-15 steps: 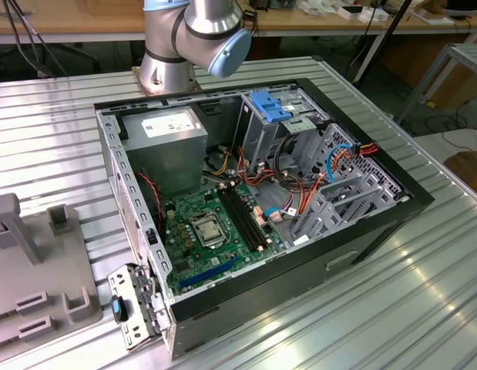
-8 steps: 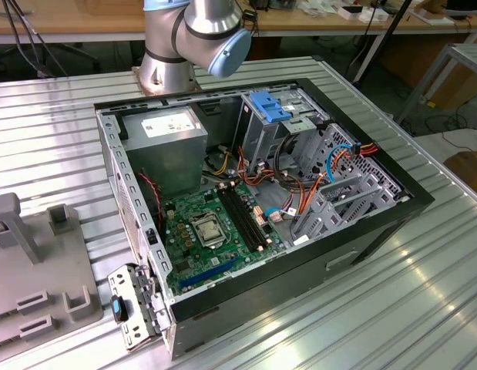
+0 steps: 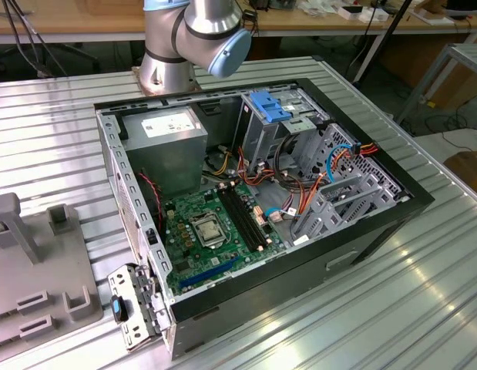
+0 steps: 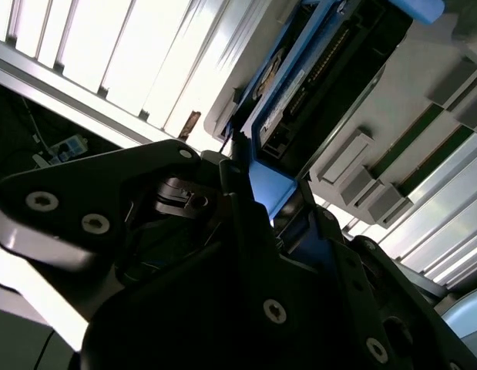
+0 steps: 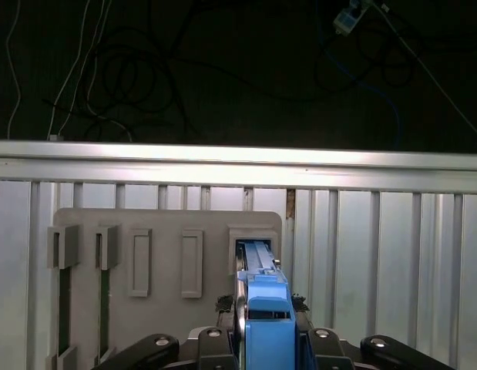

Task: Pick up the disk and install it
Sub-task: 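Pick up the disk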

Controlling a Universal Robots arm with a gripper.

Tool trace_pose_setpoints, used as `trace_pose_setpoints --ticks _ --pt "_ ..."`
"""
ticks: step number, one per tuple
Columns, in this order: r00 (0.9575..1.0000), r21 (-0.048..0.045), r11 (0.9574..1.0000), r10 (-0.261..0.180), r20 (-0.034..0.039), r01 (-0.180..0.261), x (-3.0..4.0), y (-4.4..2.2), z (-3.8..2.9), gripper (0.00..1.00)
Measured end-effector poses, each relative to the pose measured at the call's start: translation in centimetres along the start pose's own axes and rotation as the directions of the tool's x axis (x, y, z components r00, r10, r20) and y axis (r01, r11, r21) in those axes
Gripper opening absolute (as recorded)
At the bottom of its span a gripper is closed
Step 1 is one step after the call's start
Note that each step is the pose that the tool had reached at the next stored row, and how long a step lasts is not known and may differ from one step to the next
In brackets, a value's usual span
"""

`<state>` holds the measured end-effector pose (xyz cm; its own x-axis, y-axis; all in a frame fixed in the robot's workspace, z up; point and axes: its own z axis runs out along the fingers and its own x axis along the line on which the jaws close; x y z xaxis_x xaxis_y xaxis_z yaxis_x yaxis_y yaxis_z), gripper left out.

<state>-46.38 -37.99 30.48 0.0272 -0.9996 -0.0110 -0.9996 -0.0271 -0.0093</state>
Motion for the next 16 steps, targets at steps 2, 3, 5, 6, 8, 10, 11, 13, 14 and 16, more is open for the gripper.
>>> trace_pose_setpoints --ticks 2,3,5,6,8,10,11,13,14,16 --pt "1.0 0.0 1.0 0.0 0.0 0.0 0.0 0.0 0.0 0.37" --pt "1.0 0.0001 1.0 0.0 0.0 0.0 0.01 0.0 0.0 0.37" --pt "1.0 0.0002 1.0 0.0 0.0001 0.0 0.01 0.0 -0.01 0.37" --pt "1.0 0.0003 1.0 0.0 0.0001 0.0 0.01 0.0 -0.03 0.37" --pt "1.0 0.0 1.0 0.0 0.0 0.0 0.01 0.0 -0.1 0.37" --pt "1.0 0.0001 1.0 0.0 0.0 0.0 0.0 0.0 -0.18 0.37" --pt "1.0 0.0003 1.0 0.0 0.0001 0.0 0.0 0.0 -0.2 0.37" --pt "1.0 0.0 1.0 0.0 0.0 0.0 0.0 0.0 -0.3 0.37" --pt "1.0 -0.0001 1.0 0.0 -0.0001 0.0 0.0 0.0 -0.38 0.37" --pt "1.0 0.0003 1.0 0.0 0.0001 0.0 0.0 -0.01 -0.42 0.37"
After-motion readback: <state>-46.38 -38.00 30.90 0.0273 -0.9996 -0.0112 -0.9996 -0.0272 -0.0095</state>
